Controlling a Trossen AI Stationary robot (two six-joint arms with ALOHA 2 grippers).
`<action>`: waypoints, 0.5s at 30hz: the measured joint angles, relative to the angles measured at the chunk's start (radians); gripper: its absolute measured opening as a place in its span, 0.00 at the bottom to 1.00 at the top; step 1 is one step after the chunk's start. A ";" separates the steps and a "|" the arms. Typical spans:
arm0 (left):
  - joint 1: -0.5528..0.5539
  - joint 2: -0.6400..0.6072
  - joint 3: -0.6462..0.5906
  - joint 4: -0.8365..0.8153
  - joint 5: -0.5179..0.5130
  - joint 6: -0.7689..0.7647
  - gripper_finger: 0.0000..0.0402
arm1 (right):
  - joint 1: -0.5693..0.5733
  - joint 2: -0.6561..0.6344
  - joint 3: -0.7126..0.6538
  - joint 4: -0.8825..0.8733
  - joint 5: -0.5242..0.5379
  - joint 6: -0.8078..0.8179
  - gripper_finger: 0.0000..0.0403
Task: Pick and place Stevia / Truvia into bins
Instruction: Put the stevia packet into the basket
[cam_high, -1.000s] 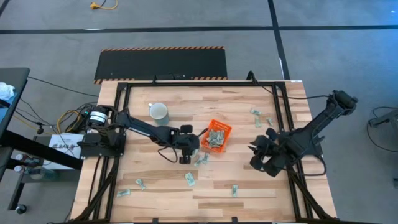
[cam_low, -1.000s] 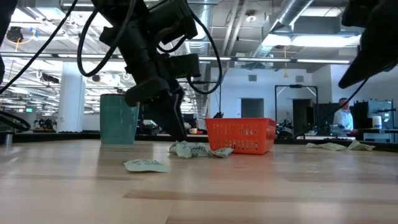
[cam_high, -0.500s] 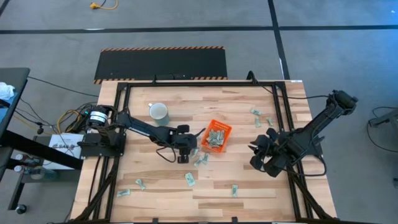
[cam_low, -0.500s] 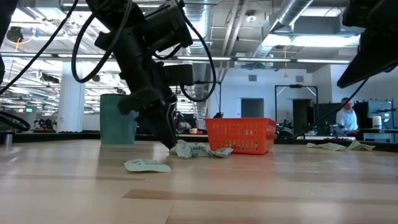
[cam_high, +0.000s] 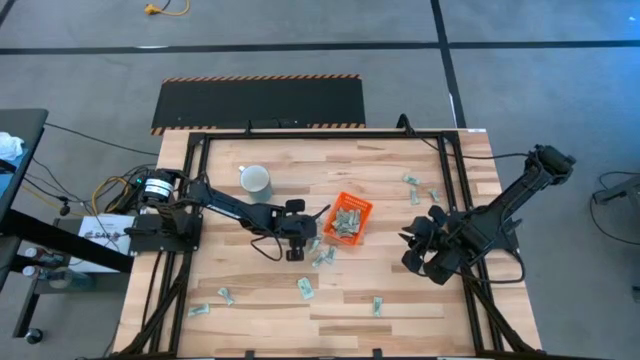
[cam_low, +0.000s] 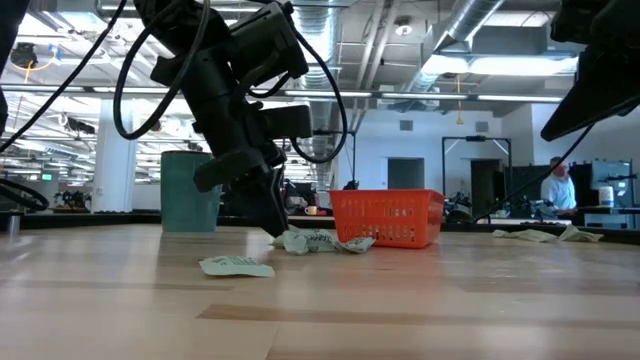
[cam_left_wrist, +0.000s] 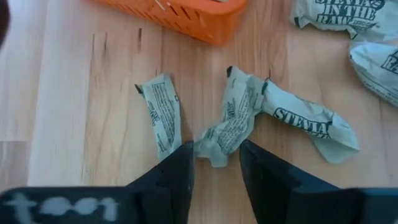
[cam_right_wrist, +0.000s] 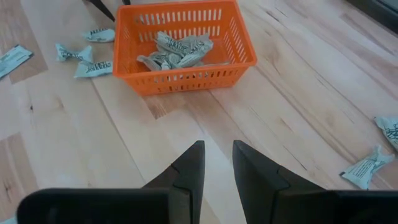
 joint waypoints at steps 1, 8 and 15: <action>0.000 0.000 0.000 0.000 0.000 0.000 0.26 | 0.000 0.000 0.000 0.000 0.000 0.000 0.19; 0.000 0.000 0.000 0.000 0.024 0.000 0.03 | 0.000 0.000 0.000 0.000 0.000 0.000 0.19; -0.001 -0.003 0.000 0.003 -0.050 0.021 0.00 | 0.000 0.000 0.000 -0.003 0.000 0.000 0.19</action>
